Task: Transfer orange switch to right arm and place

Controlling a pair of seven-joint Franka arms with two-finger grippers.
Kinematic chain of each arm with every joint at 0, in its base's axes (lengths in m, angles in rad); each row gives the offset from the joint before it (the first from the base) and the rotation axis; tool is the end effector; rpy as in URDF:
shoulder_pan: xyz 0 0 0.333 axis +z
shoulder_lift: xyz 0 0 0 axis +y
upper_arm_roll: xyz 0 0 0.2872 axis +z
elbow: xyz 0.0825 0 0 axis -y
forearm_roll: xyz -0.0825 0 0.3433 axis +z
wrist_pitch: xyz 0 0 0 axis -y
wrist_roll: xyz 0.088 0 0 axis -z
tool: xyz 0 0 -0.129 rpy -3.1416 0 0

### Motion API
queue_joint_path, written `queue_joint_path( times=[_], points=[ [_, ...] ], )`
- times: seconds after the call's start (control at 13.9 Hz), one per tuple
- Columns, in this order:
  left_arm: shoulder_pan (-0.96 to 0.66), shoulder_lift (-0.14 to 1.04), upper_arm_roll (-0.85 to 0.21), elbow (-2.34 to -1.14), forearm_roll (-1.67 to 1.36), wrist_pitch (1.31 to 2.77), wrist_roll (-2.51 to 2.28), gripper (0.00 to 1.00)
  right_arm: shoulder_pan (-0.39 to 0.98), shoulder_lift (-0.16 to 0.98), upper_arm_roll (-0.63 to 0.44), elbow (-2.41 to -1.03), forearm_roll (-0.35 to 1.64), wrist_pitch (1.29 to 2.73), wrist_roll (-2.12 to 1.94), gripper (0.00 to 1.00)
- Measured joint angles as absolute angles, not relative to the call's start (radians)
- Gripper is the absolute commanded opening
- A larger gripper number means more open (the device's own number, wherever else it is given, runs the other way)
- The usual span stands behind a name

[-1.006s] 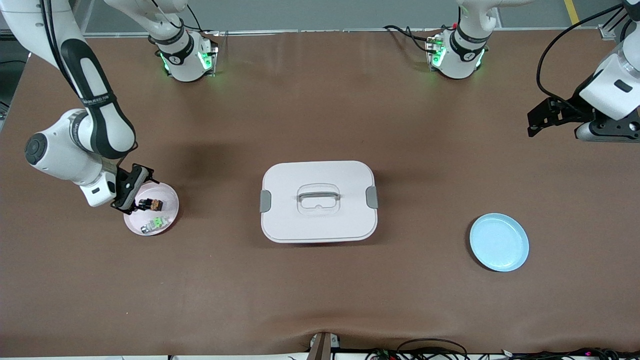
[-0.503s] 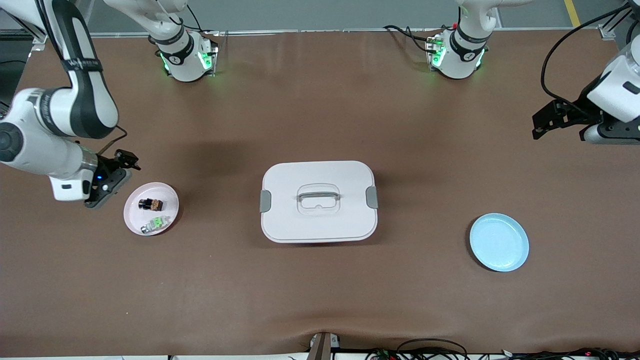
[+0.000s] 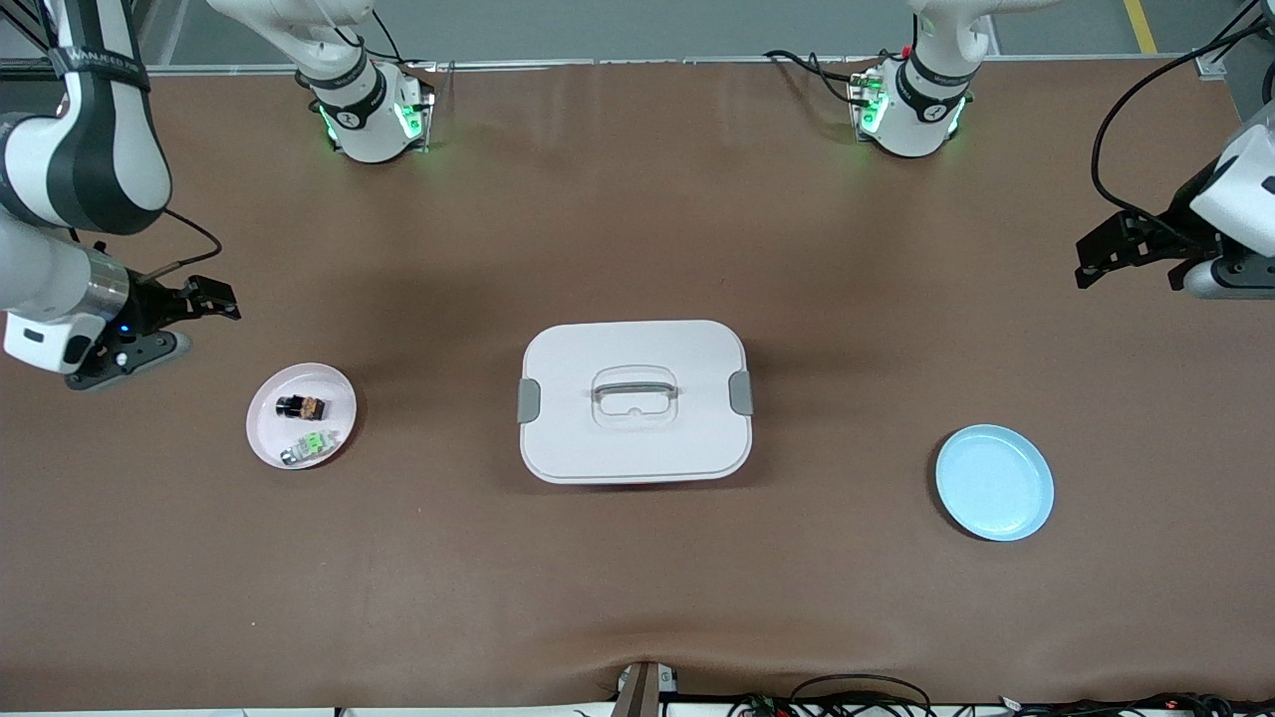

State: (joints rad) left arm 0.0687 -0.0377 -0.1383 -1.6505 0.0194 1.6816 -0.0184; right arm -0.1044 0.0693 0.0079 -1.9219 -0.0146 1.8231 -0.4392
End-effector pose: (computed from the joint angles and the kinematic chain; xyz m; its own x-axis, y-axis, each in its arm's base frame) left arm 0.5137 -0.0347 0.5683 0.9962 -0.0534 0.0688 -0.0519 -0.9984 -0.0233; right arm 0.5119 -0.0511 0.4071 0.9269 0.3408 -0.1569 0.3356 -0.9401 -0.0596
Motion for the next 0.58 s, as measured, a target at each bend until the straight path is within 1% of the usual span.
queue_joint_path(
  times=[0.14,0.29,0.43,0.58],
  points=[
    [0.068,-0.102,-0.140,-1.745,0.016,1.738,-0.018,1.00,-0.104,0.049,0.008,-1.913,-0.016,1.816,-0.397,1.00],
    [0.068,-0.149,-0.141,-1.805,0.012,1.754,-0.014,1.00,-0.106,0.047,0.007,-1.847,-0.020,1.751,-0.382,1.00],
    [0.068,-0.165,-0.140,-1.824,0.012,1.755,-0.003,1.00,-0.122,0.047,0.006,-1.752,-0.021,1.663,-0.378,1.00],
    [0.068,-0.165,-0.140,-1.829,0.011,1.756,-0.001,1.00,-0.142,0.048,0.004,-1.677,-0.021,1.634,-0.378,1.00]
  ],
)
